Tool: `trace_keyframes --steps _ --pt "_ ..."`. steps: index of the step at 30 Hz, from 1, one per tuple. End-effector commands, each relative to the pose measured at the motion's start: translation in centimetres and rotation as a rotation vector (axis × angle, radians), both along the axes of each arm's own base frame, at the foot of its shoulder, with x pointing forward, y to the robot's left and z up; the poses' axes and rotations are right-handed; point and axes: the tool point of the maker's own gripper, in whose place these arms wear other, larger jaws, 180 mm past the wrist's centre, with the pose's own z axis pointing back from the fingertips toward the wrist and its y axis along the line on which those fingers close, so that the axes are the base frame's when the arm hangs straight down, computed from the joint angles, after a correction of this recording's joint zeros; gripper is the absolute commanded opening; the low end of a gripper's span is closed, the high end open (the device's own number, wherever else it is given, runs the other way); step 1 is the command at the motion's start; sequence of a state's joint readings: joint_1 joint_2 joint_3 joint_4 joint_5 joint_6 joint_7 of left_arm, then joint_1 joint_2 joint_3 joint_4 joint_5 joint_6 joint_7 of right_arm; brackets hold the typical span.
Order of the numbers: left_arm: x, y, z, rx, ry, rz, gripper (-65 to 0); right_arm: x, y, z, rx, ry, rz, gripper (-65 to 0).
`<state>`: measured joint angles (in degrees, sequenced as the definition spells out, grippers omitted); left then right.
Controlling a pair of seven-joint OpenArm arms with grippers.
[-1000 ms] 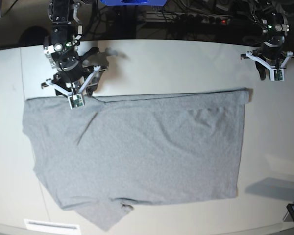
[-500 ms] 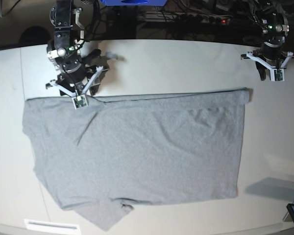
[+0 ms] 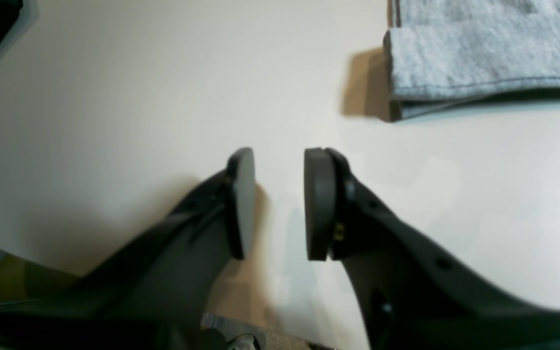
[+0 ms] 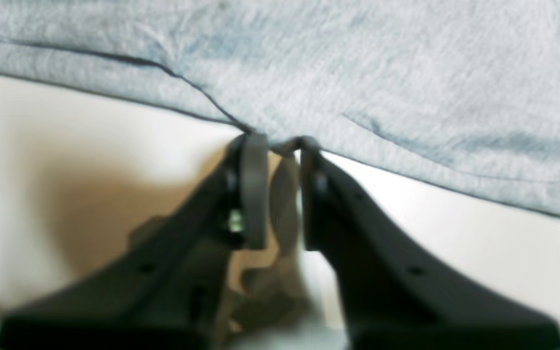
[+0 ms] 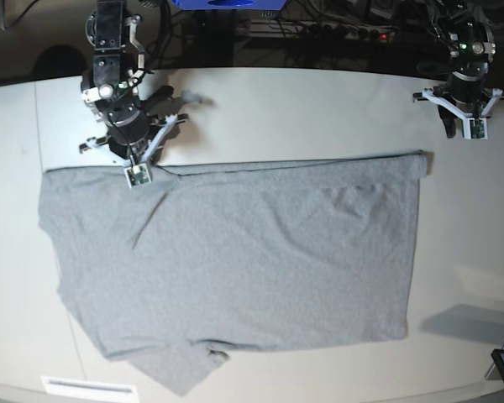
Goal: Fold the T-shirt properly
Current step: 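Pinch the shirt's shoulder corner with the right gripper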
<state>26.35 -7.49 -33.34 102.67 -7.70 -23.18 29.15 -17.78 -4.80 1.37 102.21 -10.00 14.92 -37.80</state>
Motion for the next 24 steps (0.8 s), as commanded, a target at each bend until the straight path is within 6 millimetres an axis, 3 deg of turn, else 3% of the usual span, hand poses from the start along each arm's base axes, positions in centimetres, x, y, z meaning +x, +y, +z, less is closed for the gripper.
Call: trace_keyframes --steps 1,4,7,22,24 --pt "0.5 0.4 1.2 0.024 -0.035 -0.010 -47.7 0.8 0.2 1.0 0.012 -0.043 -0.001 -57.9" --pt "0.5 0.4 1.2 0.024 -0.035 -0.010 -47.7 0.8 0.2 1.0 0.010 -0.043 0.000 -58.9" --pt "0.5 0.4 1.2 0.024 -0.035 -0.010 -47.7 0.8 0.2 1.0 0.010 -0.043 0.000 -65.0" --pt "0.5 0.4 1.2 0.024 -0.035 -0.010 -47.7 2.1 0.2 2.1 0.006 -0.080 0.000 -64.7" --pt "0.5 0.4 1.2 0.024 -0.035 -0.010 -47.7 2.6 0.1 3.0 0.003 -0.106 -0.001 -64.7"
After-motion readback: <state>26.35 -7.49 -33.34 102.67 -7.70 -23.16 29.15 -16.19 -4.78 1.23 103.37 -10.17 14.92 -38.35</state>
